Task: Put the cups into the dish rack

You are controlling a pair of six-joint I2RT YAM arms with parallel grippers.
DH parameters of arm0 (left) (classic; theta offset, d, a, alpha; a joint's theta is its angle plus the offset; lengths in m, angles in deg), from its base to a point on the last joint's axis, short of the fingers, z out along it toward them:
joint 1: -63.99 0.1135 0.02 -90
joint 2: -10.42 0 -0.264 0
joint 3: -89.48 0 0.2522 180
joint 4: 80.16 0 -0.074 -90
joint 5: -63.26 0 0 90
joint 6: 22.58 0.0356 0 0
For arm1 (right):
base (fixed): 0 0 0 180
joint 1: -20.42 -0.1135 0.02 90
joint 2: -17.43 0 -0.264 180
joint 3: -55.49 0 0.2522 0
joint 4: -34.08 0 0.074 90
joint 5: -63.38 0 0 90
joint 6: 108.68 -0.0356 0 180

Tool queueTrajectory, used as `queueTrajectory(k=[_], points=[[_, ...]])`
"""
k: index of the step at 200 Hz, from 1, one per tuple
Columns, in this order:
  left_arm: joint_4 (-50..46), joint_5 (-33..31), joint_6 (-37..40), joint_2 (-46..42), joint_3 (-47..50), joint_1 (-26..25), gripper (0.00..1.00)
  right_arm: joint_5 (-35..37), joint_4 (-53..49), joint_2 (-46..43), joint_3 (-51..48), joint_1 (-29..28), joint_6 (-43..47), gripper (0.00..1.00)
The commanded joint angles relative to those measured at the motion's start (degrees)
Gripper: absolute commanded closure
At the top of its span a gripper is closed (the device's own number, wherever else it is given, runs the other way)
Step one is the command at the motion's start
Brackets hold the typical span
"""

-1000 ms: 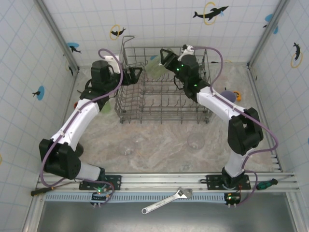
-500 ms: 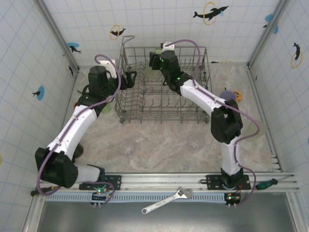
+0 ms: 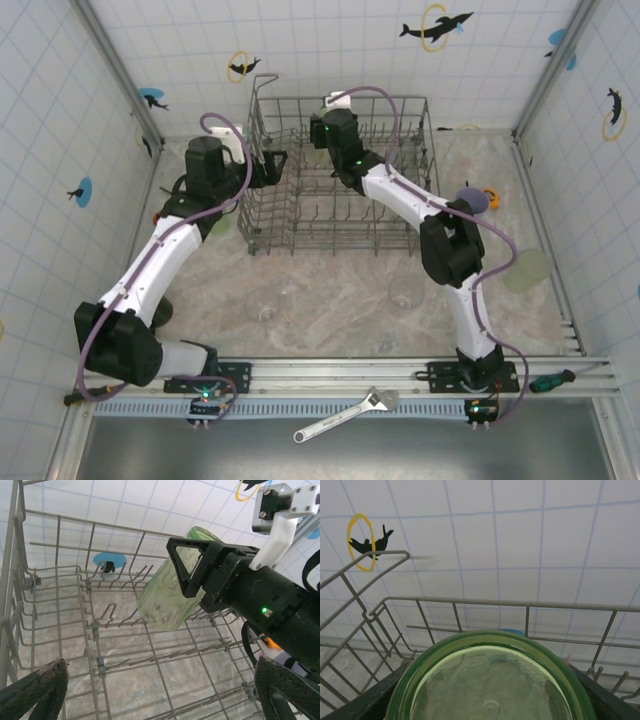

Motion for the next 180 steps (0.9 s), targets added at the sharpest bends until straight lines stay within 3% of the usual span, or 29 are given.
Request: queueTrajectory(k=[1, 180], points=[[-0.39, 1.13, -0.96, 0.57, -1.39, -0.06, 0.02, 1.33, 4.65, 2.65, 4.42, 0.50, 1.42, 0.56], [-0.15, 2.03, -1.67, 1.63, -1.27, -0.08, 0.02, 0.33, 9.63, 10.39, 6.26, 2.06, 3.08, 0.55]])
